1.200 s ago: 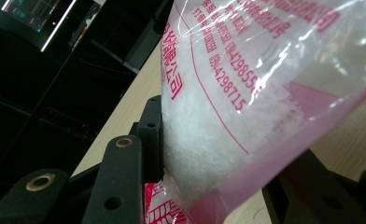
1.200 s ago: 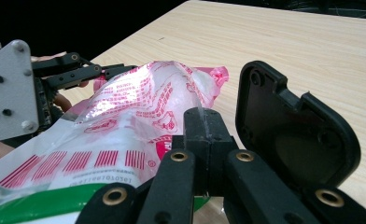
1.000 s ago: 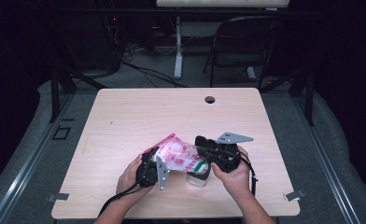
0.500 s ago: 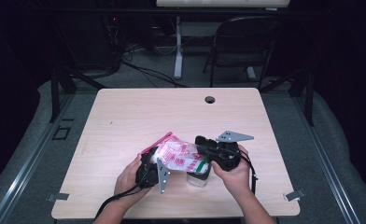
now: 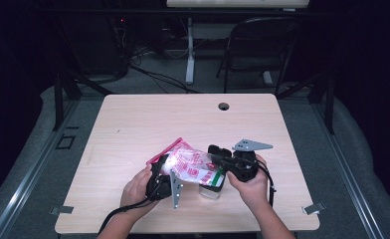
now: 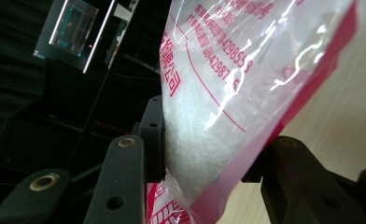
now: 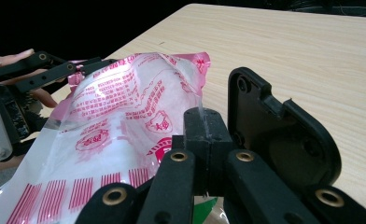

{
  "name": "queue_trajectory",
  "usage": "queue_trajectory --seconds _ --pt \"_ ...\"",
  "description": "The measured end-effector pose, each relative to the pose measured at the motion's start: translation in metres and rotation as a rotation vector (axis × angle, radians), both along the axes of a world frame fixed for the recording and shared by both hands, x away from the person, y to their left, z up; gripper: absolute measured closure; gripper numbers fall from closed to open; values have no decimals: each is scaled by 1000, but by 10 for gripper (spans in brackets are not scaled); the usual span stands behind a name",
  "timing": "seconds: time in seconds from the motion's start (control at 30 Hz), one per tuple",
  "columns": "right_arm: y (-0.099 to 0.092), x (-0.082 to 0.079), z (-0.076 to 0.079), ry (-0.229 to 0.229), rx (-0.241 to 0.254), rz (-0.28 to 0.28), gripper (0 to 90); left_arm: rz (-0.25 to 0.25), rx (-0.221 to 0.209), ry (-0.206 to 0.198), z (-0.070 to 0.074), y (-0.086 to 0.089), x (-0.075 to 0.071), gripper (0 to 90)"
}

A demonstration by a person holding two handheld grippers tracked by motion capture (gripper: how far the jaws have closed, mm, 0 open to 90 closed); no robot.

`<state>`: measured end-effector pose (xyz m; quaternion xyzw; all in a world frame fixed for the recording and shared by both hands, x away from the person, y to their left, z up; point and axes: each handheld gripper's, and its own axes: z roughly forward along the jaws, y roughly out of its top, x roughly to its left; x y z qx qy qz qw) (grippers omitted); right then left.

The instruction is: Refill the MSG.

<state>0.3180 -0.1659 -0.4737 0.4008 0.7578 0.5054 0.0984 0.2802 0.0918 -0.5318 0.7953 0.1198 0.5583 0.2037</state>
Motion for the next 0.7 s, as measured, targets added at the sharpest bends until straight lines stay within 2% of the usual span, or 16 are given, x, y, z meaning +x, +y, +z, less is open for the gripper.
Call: queue_trajectory --seconds 0.27,0.43,0.5,0.53,0.7 --pt "-1 1 -2 4 9 -4 900 5 67 -38 3 -2 -2 624" --pt "-2 1 -2 6 6 -8 900 7 93 -61 4 -4 -3 625" --pt "-2 1 -2 6 8 -14 900 10 97 -57 4 -4 -4 625" --pt "-3 1 -2 7 6 -15 900 6 106 -72 4 -5 -4 626" --pt "-4 2 -3 8 -2 -13 900 7 128 -89 4 -7 -5 626"
